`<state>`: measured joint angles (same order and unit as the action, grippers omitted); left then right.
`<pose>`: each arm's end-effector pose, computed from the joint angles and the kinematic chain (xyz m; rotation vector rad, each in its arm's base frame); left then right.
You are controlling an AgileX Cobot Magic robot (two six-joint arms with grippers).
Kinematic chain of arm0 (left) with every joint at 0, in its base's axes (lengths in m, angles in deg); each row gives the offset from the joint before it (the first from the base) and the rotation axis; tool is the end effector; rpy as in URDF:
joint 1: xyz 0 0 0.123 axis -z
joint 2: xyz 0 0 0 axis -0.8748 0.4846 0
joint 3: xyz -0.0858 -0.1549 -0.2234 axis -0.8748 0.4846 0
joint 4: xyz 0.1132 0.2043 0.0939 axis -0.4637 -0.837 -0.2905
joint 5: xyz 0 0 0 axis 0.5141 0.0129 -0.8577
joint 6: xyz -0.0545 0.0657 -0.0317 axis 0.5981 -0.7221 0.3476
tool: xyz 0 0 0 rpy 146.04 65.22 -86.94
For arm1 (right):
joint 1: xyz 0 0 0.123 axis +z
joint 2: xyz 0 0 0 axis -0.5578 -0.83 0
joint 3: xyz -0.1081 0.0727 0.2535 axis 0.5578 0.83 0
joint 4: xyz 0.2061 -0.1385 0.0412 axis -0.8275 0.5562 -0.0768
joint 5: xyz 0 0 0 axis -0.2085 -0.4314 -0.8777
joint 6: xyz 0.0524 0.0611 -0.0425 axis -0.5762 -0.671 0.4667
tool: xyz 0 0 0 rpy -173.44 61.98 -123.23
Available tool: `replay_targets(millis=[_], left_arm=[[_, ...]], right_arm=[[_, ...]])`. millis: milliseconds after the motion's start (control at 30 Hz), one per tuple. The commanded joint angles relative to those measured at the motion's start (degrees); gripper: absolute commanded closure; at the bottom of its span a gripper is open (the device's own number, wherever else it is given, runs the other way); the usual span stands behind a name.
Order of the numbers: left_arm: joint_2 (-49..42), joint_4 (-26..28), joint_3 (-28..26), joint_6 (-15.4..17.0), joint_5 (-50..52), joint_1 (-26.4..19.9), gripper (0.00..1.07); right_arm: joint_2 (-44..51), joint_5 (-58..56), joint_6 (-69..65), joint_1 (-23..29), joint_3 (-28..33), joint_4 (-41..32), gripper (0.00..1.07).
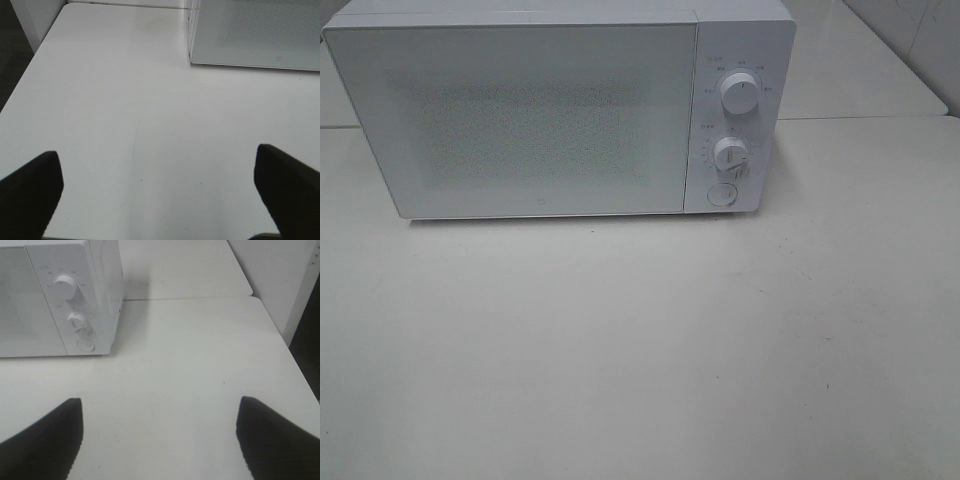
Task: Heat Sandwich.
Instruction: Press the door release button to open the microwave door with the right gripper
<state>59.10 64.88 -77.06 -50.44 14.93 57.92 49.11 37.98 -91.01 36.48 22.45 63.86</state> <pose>-0.0083 -0.0022 0.2799 -0.0761 2.0432 -0.0052 0.0136 -0.0019 0.3120 0.0287 1.8683 0.0424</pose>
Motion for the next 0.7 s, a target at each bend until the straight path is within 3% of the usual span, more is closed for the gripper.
replay_targets(millis=[33,700], left_arm=[[-0.2,0.1,0.0,-0.1,0.5,-0.1,0.10],[-0.2,0.1,0.0,-0.1,0.5,-0.1,0.10]], right_arm=[[-3.2,6.2,-0.2,-0.4,-0.3,-0.3,0.31],[-33.7,35.5,-0.1,-0.4,-0.3,-0.3,0.31]])
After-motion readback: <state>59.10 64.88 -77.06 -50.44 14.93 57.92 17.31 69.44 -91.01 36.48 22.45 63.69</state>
